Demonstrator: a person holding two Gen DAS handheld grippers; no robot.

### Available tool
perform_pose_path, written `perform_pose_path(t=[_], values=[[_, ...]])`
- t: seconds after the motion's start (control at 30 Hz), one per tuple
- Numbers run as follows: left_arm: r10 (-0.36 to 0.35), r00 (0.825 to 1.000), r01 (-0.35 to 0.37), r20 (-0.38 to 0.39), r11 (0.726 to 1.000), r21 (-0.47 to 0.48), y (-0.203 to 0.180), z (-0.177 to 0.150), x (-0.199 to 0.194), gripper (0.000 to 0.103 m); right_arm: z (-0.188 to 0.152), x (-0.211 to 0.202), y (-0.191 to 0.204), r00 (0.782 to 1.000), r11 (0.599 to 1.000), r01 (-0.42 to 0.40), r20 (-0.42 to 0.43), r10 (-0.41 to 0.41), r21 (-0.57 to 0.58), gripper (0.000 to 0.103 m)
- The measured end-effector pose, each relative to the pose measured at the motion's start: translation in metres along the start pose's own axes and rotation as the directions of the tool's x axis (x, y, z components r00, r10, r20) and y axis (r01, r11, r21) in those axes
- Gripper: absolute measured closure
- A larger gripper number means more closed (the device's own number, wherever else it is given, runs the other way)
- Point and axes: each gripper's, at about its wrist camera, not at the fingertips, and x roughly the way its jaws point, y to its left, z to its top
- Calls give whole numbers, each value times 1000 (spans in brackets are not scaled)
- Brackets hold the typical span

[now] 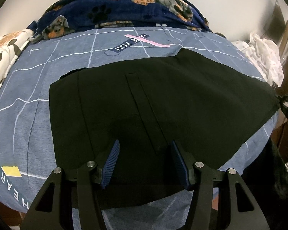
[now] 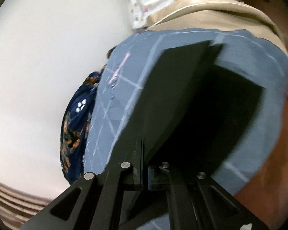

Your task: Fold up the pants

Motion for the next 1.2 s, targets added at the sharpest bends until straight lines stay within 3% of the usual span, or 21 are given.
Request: perform_pose_path(t=[0.07, 0.33, 0.53, 0.63, 0.77, 0.87, 0.93, 0.97, 1.0, 1.1, 1.2], values=[[1, 1000, -1, 0, 1000, 7, 0, 0, 0, 45, 0, -4, -13, 1000, 999, -10, 9, 10, 47, 98], [-1, 1000, 1, -1, 1000, 26, -4, 0, 1, 41, -4, -17, -12, 999, 999, -10, 37, 8, 48, 99], [-50, 999, 50, 3, 998, -28, 8, 0, -2, 41, 0, -26, -7, 999, 999, 4, 54, -6, 38, 99], [-71, 997, 71, 6, 996, -48, 12, -1, -3, 41, 1, -26, -23, 998, 996, 38, 51, -42, 75, 99], [-67, 998, 68, 4, 997, -40, 12, 0, -3, 40, 0, -26, -34, 999, 994, 6, 39, -10, 110, 100], [-65, 998, 65, 3, 998, -26, 9, 0, -3, 36, -2, -27, -37, 997, 981, -81, 15, 79, 175, 91], [-61, 998, 61, 2, 998, -19, 8, 0, -2, 35, -8, -27, -31, 991, 975, -132, -4, 135, 179, 68], [-59, 998, 59, 2, 998, -15, 7, 0, -2, 34, -16, -26, -22, 984, 971, -175, -14, 180, 160, 50], [-57, 998, 57, 1, 998, -12, 7, -1, -2, 34, -21, -26, -15, 982, 974, -180, -27, 185, 141, 45], [-60, 998, 60, 1, 998, -16, 6, -1, -2, 34, -42, -11, 11, 971, 975, -202, -114, 212, 94, 45], [-60, 998, 60, 0, 998, -15, 6, -1, -2, 34, -66, 13, 30, 957, 983, -177, -224, 184, 51, 45]])
